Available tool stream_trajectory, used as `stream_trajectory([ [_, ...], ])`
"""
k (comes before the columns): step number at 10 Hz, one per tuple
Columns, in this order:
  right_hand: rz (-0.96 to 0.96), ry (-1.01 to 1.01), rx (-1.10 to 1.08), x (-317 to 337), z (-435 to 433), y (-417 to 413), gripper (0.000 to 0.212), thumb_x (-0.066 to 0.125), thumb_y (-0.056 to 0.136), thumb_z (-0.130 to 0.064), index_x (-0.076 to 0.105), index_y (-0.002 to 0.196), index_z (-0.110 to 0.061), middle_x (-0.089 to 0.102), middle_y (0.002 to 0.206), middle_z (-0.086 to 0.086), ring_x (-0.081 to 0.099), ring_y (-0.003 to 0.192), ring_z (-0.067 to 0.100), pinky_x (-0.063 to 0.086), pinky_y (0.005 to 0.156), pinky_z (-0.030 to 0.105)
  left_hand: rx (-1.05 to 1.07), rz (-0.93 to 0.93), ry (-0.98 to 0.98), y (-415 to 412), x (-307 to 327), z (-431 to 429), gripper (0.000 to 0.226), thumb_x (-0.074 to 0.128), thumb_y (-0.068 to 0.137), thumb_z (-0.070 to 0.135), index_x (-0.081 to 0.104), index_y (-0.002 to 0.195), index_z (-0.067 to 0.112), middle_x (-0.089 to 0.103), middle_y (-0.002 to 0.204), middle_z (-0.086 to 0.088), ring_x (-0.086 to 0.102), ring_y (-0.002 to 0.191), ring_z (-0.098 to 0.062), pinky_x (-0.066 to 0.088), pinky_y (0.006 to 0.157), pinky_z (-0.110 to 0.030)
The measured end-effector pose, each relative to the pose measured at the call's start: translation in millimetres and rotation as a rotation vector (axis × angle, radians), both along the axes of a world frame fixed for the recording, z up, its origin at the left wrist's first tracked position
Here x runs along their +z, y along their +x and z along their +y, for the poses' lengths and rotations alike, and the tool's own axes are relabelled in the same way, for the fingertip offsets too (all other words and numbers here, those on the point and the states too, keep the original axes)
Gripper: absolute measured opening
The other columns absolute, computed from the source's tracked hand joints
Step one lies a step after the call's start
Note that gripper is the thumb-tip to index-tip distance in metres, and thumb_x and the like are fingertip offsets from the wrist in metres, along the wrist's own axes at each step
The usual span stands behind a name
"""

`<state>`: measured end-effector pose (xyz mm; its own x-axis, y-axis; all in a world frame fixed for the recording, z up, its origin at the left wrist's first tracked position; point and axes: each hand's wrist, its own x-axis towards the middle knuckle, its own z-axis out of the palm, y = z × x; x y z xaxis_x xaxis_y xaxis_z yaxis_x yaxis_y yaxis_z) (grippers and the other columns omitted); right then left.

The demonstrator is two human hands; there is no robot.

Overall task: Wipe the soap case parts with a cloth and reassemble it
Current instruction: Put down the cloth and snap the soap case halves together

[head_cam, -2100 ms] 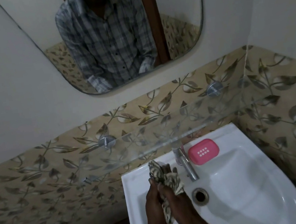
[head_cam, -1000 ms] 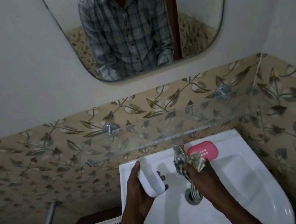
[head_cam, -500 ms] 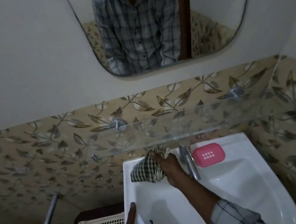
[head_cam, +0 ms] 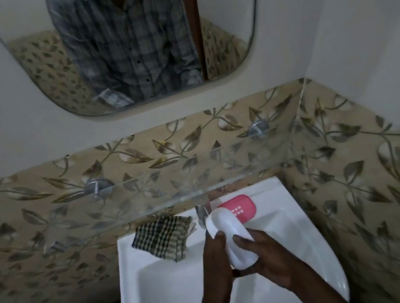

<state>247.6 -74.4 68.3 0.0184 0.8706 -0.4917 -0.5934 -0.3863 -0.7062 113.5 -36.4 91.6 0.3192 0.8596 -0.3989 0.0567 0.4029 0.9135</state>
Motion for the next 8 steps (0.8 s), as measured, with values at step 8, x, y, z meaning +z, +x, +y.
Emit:
stream_trajectory([
  [8, -1.788, 0.431, 0.895, -62, 137, 102, 0.097, 0.080, 0.059, -0.022, 0.038, 0.146, -0.011, 0.047, 0.145, 0.014, 0.048, 0.129, 0.032, 0.039, 0.107, 0.036, 0.013, 0.049, -0.433, 57, -100, 12, 0.026, 0.045, 0.100, 0.041, 0.044, 0.079, 0.027, 0.044, 0.079, 0.002, 0.050, 0.081, -0.018, 0.044, 0.072, -0.030],
])
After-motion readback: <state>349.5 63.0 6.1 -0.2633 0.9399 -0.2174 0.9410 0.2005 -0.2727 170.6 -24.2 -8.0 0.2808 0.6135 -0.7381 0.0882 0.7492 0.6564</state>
